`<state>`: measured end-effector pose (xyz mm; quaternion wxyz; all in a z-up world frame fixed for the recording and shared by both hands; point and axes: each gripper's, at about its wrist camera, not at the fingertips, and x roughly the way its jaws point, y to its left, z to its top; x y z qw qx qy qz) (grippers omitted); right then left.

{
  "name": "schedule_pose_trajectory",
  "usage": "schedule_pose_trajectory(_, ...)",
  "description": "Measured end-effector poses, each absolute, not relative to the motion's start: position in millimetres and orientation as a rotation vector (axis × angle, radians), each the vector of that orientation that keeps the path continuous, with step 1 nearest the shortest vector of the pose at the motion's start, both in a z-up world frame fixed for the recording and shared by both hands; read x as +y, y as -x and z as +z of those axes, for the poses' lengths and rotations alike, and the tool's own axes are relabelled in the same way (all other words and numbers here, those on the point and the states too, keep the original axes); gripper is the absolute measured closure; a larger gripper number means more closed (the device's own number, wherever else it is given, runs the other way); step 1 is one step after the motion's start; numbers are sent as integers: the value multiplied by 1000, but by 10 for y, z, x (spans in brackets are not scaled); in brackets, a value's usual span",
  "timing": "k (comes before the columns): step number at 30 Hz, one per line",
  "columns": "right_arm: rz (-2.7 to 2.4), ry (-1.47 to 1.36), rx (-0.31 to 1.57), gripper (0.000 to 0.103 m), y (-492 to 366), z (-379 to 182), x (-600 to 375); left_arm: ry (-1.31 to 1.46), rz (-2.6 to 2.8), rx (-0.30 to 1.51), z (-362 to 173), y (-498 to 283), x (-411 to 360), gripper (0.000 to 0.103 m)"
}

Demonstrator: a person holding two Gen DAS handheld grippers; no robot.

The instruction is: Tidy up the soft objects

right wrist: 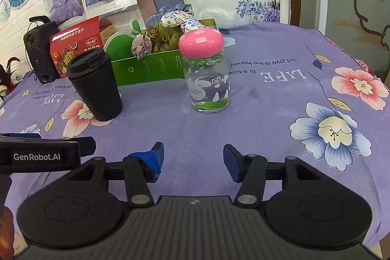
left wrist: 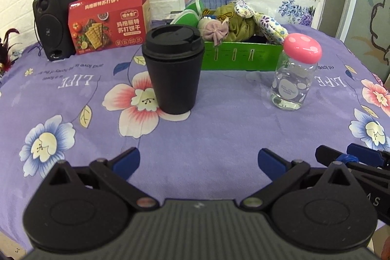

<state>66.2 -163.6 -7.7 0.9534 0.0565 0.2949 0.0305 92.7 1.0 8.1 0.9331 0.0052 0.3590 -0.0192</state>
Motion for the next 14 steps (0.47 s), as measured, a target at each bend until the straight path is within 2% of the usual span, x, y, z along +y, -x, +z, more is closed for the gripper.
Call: schedule_pose_trajectory(14, 66, -112, 615, 63, -658, -104, -1595, -2, -37, 701, 111, -883, 55, 1)
